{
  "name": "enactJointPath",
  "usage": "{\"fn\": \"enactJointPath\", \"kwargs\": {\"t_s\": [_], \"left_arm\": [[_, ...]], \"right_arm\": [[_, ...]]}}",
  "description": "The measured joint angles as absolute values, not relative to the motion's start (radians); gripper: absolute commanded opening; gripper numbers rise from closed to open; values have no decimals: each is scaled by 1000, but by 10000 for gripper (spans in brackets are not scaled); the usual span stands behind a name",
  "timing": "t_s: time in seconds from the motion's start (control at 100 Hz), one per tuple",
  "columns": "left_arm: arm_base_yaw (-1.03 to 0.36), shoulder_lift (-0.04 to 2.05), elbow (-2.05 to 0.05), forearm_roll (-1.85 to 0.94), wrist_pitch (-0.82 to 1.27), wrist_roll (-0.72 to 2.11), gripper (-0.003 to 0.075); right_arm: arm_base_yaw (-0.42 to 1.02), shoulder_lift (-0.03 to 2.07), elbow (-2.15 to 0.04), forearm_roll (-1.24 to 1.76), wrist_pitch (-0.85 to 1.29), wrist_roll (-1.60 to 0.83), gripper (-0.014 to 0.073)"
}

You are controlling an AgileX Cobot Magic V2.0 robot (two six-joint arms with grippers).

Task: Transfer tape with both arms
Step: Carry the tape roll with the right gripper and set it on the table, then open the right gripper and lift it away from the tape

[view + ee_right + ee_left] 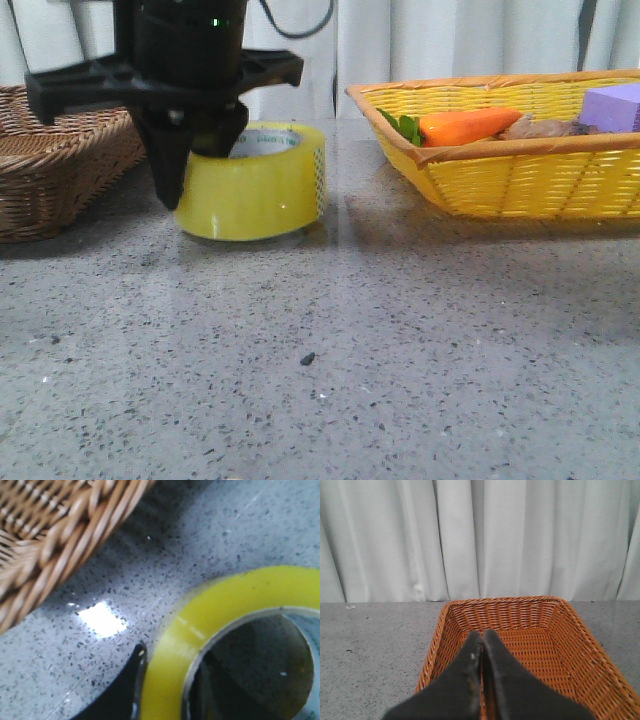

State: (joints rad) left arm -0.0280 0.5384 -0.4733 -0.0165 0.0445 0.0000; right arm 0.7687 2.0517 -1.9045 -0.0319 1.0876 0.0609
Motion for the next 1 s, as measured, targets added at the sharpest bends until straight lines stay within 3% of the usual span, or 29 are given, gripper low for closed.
{"fn": "enactJointPath", "kwargs": {"t_s": [0.12,0.37,0.46,0.61,0.67,1.0], "left_arm": [[-28,538,-473,-17,45,0,-21],[-28,538,-473,-17,46,0,-8],[-28,538,-473,-13,46,0,69],[-46,538,-473,-8,46,0,275],[-74,538,-473,-8,44,0,328],[-342,622,-540,-8,33,0,330]], "right_arm": [[769,2061,-1905,-32,1086,60,184],[769,2054,-1907,-40,1075,59,181],[769,2025,-1907,-44,1064,59,124],[769,1921,-1907,-64,1031,59,-76],[769,1864,-1907,-76,1027,59,-74],[769,1541,-1861,-102,863,57,-74]]}}
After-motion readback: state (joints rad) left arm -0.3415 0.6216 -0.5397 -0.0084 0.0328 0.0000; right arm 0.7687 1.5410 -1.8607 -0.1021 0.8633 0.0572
